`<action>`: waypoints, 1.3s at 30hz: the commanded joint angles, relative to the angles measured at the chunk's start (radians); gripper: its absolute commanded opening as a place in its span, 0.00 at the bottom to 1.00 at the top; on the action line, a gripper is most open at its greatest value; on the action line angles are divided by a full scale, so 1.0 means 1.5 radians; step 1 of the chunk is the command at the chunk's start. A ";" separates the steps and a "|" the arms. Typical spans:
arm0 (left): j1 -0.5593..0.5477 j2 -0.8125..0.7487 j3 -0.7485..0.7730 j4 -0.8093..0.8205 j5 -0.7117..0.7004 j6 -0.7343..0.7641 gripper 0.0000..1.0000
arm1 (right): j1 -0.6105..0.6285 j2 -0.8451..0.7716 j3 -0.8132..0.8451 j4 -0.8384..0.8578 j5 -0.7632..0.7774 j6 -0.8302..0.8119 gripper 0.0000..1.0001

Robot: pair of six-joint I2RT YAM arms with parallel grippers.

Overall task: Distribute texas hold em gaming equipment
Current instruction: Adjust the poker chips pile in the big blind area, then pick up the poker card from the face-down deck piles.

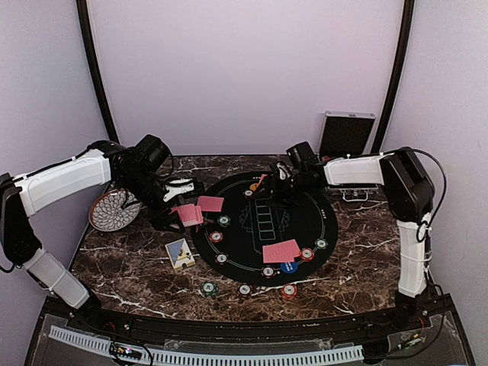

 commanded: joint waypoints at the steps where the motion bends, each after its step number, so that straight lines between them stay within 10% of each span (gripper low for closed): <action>1: 0.001 -0.026 0.020 -0.014 0.014 0.009 0.00 | 0.062 -0.092 -0.056 0.104 -0.064 0.074 0.76; 39: 0.001 -0.027 0.031 -0.016 0.033 0.005 0.00 | 0.263 0.068 0.139 0.264 -0.151 0.285 0.89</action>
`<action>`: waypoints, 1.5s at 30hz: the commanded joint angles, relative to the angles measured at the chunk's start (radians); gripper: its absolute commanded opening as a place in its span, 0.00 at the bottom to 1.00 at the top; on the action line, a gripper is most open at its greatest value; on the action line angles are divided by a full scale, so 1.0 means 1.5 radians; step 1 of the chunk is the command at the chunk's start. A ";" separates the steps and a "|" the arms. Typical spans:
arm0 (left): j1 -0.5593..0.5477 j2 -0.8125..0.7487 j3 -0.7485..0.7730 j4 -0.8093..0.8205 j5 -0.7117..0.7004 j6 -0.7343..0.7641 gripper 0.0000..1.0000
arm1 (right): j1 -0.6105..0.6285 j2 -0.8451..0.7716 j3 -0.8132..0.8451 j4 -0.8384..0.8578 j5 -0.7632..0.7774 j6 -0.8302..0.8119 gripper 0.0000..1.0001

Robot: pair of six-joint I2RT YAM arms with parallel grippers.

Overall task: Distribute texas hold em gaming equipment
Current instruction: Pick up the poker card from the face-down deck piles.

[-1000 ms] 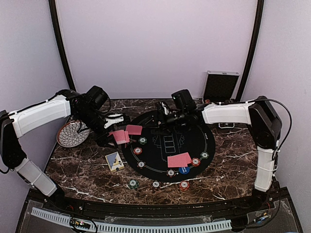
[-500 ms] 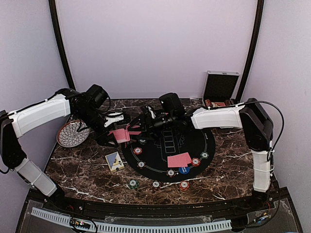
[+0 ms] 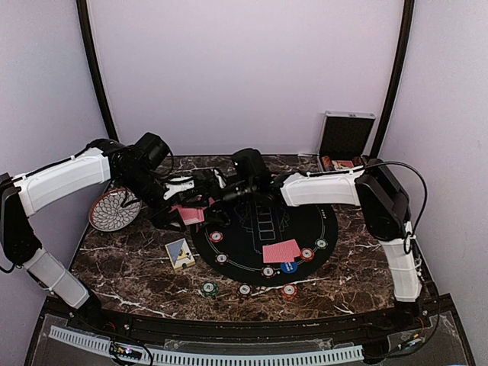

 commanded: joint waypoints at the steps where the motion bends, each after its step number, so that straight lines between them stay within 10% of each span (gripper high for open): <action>1: 0.001 -0.027 0.020 -0.014 0.018 0.005 0.00 | 0.015 0.032 0.042 0.023 -0.009 0.020 0.89; 45: 0.001 -0.039 -0.001 -0.006 0.014 0.003 0.00 | -0.036 -0.125 -0.088 -0.021 -0.016 -0.019 0.48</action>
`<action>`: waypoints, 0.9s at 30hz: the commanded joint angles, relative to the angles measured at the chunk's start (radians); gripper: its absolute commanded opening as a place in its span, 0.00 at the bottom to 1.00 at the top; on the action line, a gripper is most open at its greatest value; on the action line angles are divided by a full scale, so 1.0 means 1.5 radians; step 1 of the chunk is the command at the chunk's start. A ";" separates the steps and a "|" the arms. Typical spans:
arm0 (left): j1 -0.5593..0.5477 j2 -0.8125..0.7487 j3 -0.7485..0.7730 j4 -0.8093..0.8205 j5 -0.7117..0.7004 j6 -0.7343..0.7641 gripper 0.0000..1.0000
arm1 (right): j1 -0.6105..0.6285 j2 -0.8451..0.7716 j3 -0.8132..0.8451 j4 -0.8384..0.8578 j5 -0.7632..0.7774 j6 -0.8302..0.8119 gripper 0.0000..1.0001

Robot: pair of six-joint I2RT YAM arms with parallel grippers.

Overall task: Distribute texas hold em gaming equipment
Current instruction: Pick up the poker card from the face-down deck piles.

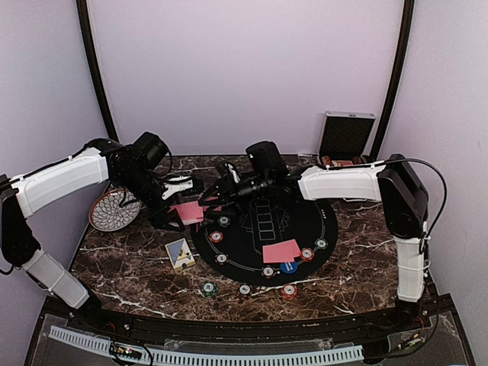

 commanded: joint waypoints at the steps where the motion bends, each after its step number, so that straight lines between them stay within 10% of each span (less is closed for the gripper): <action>1: 0.001 -0.030 -0.001 0.002 0.015 0.003 0.00 | -0.004 -0.037 -0.015 0.028 -0.008 0.008 0.45; 27: 0.001 -0.024 0.003 0.006 0.015 0.003 0.00 | 0.014 -0.015 -0.038 0.138 -0.067 0.096 0.25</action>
